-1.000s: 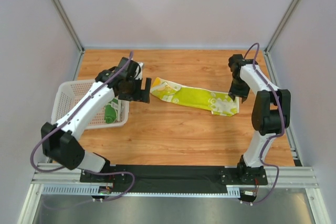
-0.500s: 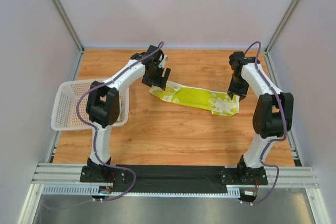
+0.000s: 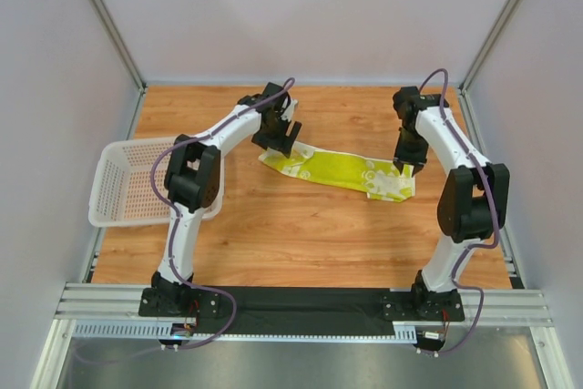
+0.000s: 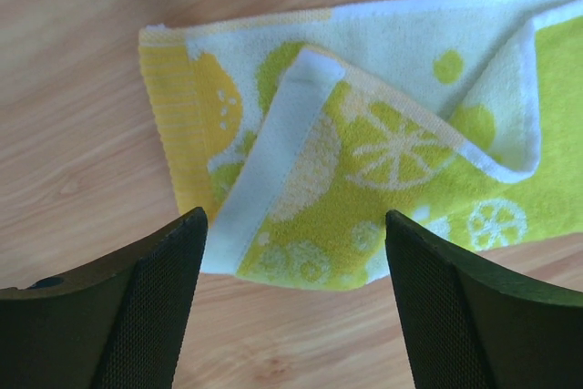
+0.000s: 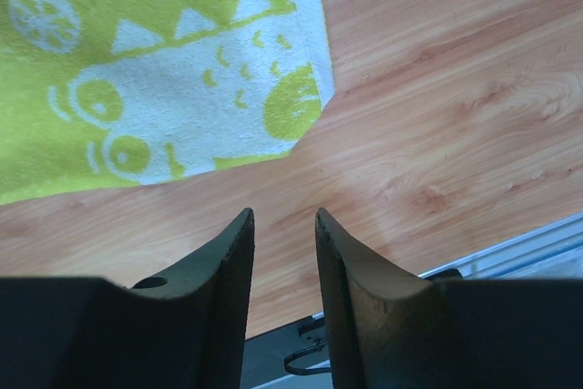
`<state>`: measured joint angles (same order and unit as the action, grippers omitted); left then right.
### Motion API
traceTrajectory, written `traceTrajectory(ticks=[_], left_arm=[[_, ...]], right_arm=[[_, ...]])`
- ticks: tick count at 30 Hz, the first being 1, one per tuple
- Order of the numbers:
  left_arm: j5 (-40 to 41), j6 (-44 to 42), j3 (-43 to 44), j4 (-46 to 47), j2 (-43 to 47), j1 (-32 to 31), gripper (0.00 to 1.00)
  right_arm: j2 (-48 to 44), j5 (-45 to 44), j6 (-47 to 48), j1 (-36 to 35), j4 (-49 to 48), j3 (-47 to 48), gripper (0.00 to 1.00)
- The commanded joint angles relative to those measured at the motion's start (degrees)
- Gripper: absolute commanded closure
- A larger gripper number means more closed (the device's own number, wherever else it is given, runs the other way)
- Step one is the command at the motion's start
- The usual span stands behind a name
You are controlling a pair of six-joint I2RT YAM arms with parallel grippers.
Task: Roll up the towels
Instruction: Move the towel to the center of the board
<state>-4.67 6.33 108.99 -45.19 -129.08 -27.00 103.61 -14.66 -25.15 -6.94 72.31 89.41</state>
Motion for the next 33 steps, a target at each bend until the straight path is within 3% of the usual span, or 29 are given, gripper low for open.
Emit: traceTrajectory(ticks=[1,8,16,24,29,32,33], left_arm=[[1.1,-2.2,3.0,3.0,0.1,-0.1,0.13],[0.2,-2.0,3.9,3.3,-2.0,-0.1,0.12],[-0.4,-2.1,5.0,2.4,-5.0,0.0,0.19],[0.1,-1.8,4.8,2.3,-5.1,-0.1,0.28],[1.7,-1.4,2.6,3.5,-2.2,-0.1,0.41],[2.3,-1.2,1.0,3.3,-0.9,-0.1,0.59],[2.5,-1.1,0.4,3.3,-0.6,-0.1,0.72]], right_arm=[[2.0,-0.7,0.5,-1.9,2.1,5.1,0.66],[5.5,-1.0,0.1,-4.9,3.9,8.5,0.67],[10.2,-1.6,0.5,-6.8,6.2,13.9,0.70],[9.6,-2.9,0.7,-7.7,5.6,12.0,0.71],[9.3,-3.4,0.8,-7.8,4.8,10.8,0.72],[9.2,-3.3,1.0,-7.8,3.5,9.5,0.72],[9.2,-3.1,1.1,-7.9,3.1,9.0,0.72]])
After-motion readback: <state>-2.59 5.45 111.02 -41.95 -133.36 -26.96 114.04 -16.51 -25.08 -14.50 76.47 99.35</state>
